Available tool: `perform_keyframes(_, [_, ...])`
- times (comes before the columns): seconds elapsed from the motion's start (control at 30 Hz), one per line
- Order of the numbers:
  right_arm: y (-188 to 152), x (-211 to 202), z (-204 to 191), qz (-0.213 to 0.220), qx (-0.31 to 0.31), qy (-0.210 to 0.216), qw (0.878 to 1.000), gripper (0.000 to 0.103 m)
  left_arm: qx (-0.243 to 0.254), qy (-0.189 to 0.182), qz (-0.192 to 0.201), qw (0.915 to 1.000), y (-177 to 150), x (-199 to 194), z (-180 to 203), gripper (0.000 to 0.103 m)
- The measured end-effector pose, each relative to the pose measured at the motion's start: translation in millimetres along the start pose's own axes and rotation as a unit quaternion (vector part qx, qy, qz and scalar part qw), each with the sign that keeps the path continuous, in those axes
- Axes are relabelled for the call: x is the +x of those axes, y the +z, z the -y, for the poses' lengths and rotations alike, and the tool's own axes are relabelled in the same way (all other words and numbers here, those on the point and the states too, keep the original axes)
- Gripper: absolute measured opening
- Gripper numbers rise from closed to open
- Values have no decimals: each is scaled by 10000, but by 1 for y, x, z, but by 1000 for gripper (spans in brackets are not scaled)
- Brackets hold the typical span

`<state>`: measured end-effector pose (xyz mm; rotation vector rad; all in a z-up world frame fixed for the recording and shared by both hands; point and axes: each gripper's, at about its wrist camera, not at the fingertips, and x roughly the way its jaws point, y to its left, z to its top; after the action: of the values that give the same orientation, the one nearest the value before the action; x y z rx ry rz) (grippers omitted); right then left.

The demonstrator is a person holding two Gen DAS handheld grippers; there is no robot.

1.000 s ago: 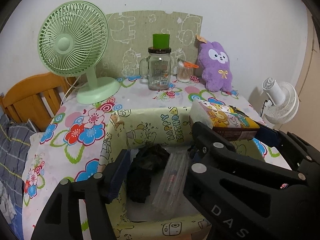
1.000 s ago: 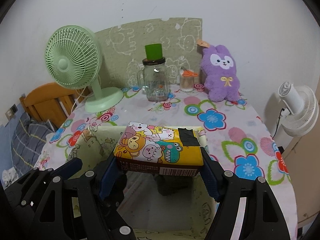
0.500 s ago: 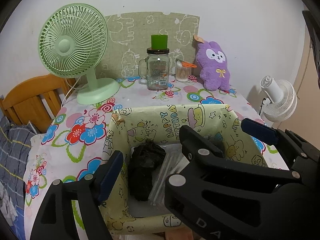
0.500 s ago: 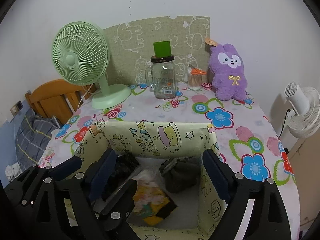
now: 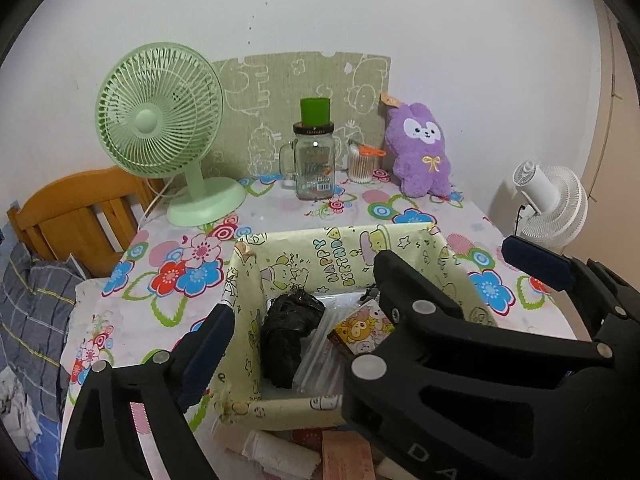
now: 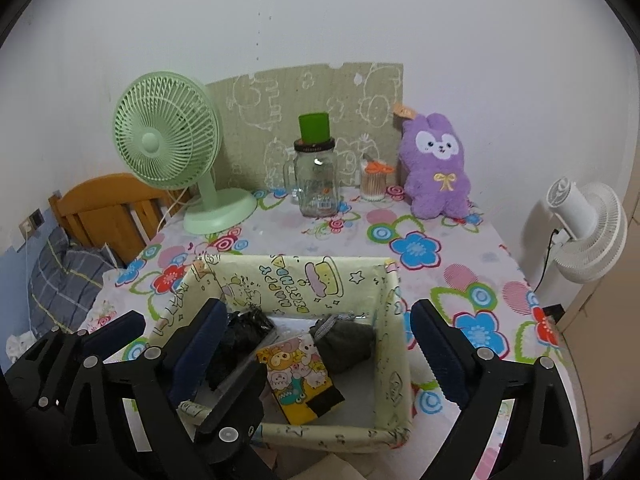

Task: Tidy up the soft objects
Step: 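Open the right tool to drop the yellow snack box into the box, then raise both open tools out of the box toward the white towel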

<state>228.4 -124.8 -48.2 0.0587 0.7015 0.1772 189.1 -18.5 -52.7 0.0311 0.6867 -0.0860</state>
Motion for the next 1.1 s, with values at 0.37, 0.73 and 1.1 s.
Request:
perform_keyframes(0.37, [-3, -42, 4, 282, -4, -77, 9996, 99, 53, 48, 269, 9996, -3, -36, 9, 98])
perform_keyframes(0.73, [-11, -79, 4, 496, -72, -116, 9987, 103, 92, 40, 449, 9989, -12, -63, 16, 103])
perform_keyframes(1.1, [-25, -108, 4, 554, -181, -123, 9982, 103, 110, -8, 530, 9985, -27, -86, 24, 103])
